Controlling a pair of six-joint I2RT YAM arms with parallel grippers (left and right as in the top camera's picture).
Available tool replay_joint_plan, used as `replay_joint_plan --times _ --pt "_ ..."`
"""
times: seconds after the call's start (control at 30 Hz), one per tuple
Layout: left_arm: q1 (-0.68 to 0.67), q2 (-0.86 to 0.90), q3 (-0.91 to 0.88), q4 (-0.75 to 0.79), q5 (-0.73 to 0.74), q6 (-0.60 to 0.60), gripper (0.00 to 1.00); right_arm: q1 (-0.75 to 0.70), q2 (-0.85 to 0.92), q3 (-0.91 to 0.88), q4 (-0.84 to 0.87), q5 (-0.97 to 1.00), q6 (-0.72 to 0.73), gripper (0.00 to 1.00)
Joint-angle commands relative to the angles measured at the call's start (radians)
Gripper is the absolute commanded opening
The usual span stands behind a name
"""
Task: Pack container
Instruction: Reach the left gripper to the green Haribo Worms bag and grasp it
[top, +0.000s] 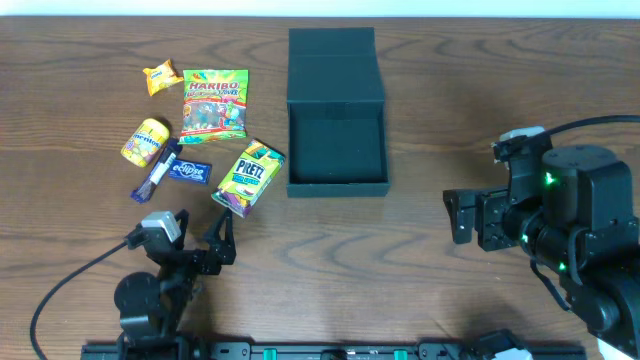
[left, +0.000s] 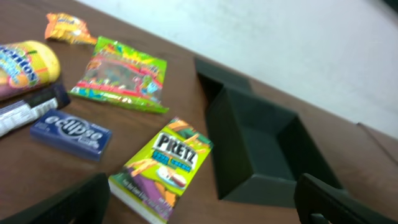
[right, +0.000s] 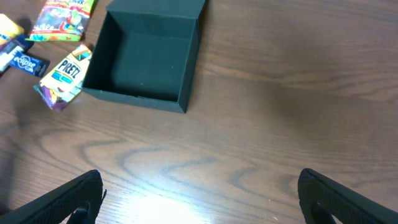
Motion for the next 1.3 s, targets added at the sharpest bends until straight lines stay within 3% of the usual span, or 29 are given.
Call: replay_joint_plan --times 0.0,0.27,0.73,1.03,1.27 --pt "0.006 0.116 0.1 0.007 -0.079 0.079 0.96 -0.009 -0.002 -0.002 -0.003 -0.001 -0.014 0.99" --pt "0.006 0.602 0.384 0.005 -0.237 0.208 0.96 -0.009 -0.002 -0.002 -0.003 -0.001 -0.014 0.99" --pt "-0.075 1.368 0.93 -0.078 -0.293 0.309 0.96 -0.009 -0.002 -0.002 -0.003 -0.001 -0.014 0.99" --pt "-0.089 1.674 1.143 -0.113 -0.315 0.31 0.96 -0.009 -0.002 -0.002 -0.003 -0.001 -0.015 0.99" --pt "-0.087 1.791 1.16 0.037 -0.316 0.32 0.95 -0.009 -0.002 -0.002 -0.003 -0.001 -0.015 0.99"
